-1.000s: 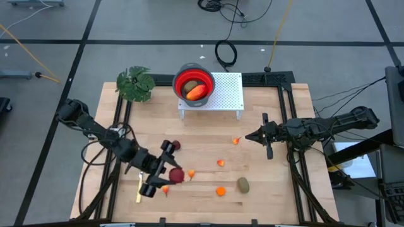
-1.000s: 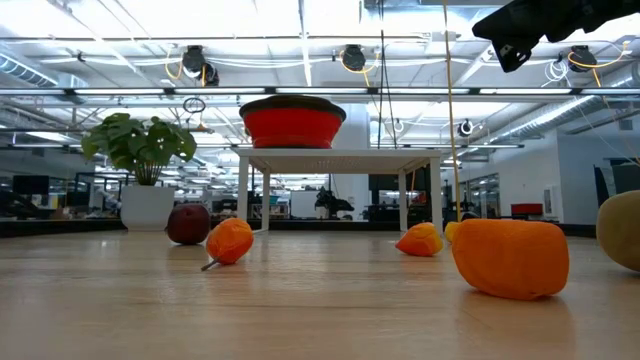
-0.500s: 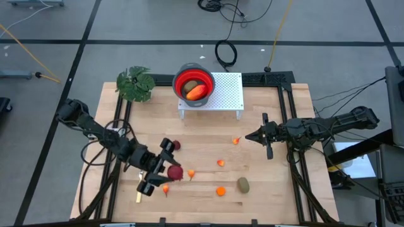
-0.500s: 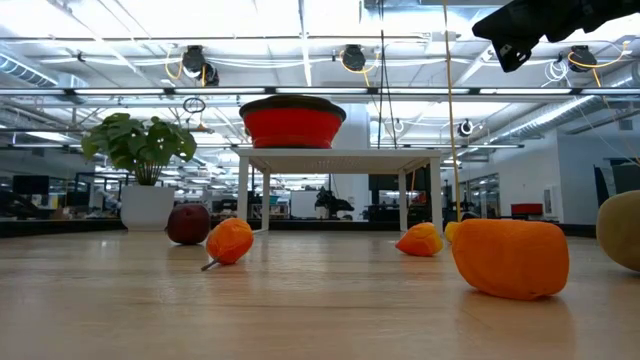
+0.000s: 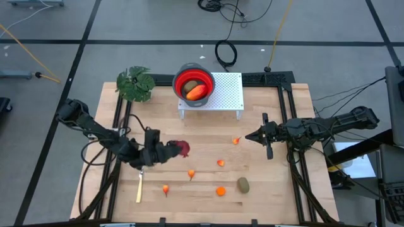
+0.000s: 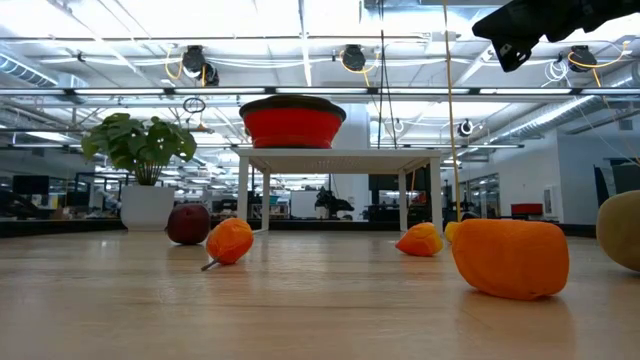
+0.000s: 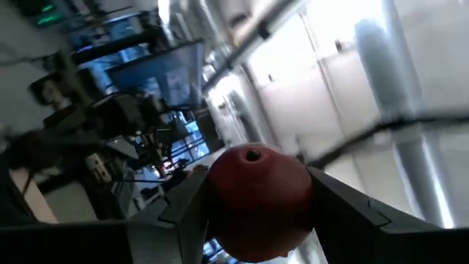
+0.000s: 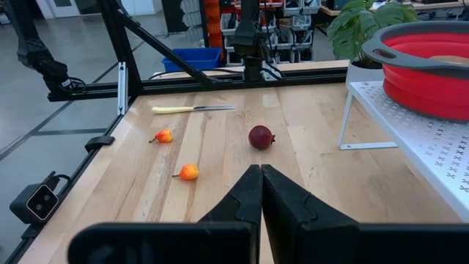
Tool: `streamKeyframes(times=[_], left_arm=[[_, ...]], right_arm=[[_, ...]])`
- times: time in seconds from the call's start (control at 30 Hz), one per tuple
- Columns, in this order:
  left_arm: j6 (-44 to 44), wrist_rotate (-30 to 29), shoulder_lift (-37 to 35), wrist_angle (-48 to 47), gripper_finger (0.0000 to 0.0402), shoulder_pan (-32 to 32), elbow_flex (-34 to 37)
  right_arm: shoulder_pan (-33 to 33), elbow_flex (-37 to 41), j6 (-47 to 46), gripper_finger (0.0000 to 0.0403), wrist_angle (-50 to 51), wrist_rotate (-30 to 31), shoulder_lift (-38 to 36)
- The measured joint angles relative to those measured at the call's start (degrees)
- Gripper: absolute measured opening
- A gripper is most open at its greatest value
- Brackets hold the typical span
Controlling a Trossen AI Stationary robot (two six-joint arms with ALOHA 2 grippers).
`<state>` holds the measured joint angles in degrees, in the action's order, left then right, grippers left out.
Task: Pick & Place Fruit
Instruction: Put the pomegranate into the red strainer bowl on the shelf
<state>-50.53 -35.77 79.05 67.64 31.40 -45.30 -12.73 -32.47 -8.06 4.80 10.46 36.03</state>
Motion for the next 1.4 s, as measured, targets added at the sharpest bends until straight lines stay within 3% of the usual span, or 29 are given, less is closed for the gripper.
streamKeyframes(times=[0.17, 0.33, 0.57, 0.67, 0.93, 1.1, 1.23, 1.4], left_arm=[[-9.86, -3.46, 0.0, -0.04, 0.02, 0.0, 0.01], [-11.13, -4.74, 0.0, -0.07, 0.02, 0.0, 0.0], [1.45, -4.41, 0.0, -3.77, 0.02, -1.03, 0.0], [1.41, -2.48, 0.0, -7.93, 0.02, -2.51, 0.02], [-12.28, 7.67, 0.0, -24.21, 0.02, -9.96, 0.0], [-16.04, 14.08, 0.0, -32.12, 0.02, -16.12, 0.01], [-15.02, 16.27, 0.0, -34.89, 0.02, -21.08, 0.0], [-5.04, 16.31, -0.69, -36.45, 0.02, -26.6, -0.61]], right_arm=[[0.0, 0.0, 0.01, 0.0004, 0.0, -0.01, 0.0], [0.0, 0.0, -0.01, 0.0004, -0.02, -0.01, 0.0], [0.0, 0.0, -0.02, 0.0004, -0.04, -0.01, 0.0], [0.0, 0.0, -0.02, 0.0004, -0.04, -0.01, 0.0], [0.0, 0.0, -0.02, 0.0004, -0.04, 0.01, 0.0], [0.0, 0.0, -0.02, 0.0004, -0.04, 0.0, 0.0], [0.0, 0.0, -0.08, 0.0004, -0.04, 0.0, 0.0], [0.0, 0.0, -0.19, 0.0004, -0.04, 0.0, 0.0]])
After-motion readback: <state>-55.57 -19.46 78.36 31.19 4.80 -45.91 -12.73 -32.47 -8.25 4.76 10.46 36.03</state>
